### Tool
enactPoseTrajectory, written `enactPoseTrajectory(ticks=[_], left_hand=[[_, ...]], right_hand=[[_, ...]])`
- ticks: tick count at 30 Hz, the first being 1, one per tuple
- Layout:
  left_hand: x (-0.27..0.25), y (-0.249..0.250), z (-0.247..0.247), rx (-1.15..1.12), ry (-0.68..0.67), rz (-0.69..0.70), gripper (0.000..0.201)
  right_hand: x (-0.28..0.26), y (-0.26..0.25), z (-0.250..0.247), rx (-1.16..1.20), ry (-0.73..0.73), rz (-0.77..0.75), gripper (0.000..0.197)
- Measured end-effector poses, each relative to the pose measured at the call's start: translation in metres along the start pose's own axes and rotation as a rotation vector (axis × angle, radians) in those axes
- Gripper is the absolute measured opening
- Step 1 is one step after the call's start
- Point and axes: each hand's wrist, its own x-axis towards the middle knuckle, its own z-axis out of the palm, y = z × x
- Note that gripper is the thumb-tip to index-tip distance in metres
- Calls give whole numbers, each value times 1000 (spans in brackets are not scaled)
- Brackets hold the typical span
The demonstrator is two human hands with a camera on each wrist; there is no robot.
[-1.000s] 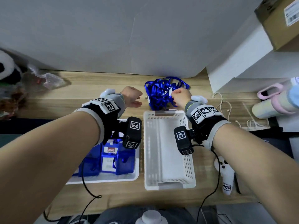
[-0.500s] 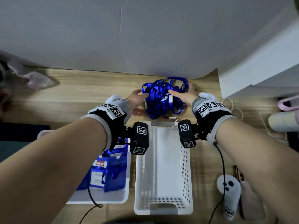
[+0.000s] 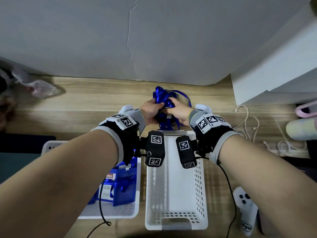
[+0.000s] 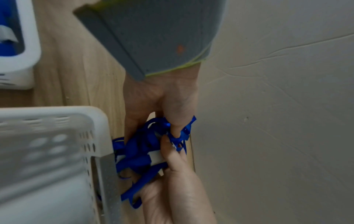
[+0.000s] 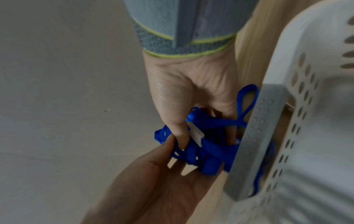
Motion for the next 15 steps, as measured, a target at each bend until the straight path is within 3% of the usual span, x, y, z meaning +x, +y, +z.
enactPoseTrajectory(ticks=[3,6,15], left_hand=[[-8,10,1,-4,20,81,31],[-26,25,2,-17,12,172,28],[-101,45,2,28,-20,387,24]], right_hand=[[-8,-11,-2,-110,90,-96,70],[-29,-29,-5,-32,109,-204,55],[-104,-58,6,3,197,-395,46]])
